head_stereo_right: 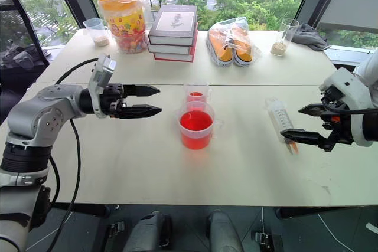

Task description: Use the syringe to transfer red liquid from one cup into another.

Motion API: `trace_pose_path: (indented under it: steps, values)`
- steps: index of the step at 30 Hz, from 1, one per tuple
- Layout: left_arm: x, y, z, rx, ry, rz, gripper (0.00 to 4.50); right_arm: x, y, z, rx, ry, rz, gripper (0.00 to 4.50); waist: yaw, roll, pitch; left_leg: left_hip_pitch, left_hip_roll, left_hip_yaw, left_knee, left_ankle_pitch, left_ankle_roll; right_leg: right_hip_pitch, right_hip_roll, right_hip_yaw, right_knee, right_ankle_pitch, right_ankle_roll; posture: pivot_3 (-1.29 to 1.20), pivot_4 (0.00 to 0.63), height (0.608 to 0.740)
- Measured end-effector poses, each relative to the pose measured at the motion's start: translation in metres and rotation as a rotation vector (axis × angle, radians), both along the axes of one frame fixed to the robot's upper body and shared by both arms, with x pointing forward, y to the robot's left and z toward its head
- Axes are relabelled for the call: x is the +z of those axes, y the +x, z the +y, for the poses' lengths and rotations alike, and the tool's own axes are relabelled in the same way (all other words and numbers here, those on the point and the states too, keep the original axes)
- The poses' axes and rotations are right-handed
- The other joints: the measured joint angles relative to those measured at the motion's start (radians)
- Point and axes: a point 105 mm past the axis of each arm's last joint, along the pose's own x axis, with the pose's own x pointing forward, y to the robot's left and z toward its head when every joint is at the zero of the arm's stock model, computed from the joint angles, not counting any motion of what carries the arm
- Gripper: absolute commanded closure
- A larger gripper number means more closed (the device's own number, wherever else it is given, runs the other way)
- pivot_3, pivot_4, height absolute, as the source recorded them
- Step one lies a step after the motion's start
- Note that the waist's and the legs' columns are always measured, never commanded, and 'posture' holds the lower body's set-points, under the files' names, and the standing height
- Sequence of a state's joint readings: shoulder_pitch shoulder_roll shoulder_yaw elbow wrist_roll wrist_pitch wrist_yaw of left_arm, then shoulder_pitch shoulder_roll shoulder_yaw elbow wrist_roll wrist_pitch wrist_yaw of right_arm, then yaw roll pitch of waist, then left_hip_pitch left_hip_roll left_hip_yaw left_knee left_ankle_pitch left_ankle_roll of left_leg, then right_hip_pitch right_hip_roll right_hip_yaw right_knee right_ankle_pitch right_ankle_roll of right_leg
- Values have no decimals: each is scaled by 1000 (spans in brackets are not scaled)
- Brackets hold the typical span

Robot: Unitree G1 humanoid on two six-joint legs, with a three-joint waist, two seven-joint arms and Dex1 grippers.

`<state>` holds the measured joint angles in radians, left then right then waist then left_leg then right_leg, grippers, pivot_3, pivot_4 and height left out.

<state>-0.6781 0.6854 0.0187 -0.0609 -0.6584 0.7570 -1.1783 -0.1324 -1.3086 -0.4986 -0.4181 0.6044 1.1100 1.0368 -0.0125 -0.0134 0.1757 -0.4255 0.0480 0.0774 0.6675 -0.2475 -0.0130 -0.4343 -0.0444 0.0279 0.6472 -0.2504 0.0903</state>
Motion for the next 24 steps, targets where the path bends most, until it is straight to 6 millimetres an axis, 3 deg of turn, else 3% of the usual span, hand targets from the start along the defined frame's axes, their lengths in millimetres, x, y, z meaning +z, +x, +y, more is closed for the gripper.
trace_pose_path:
  steps: [16,24]
  values:
    - [1,1,1,4,-3,3,596,-4,5,-6,-46,-2,-16,39,-1,0,0,0,0,0,0,0,0,0,0,0,0,0,0,0,150,740]
    - [0,1,-1,0,-4,3,596,-7,34,-13,-117,21,-28,39,-4,0,0,0,0,0,0,0,0,0,0,0,0,0,0,0,150,740]
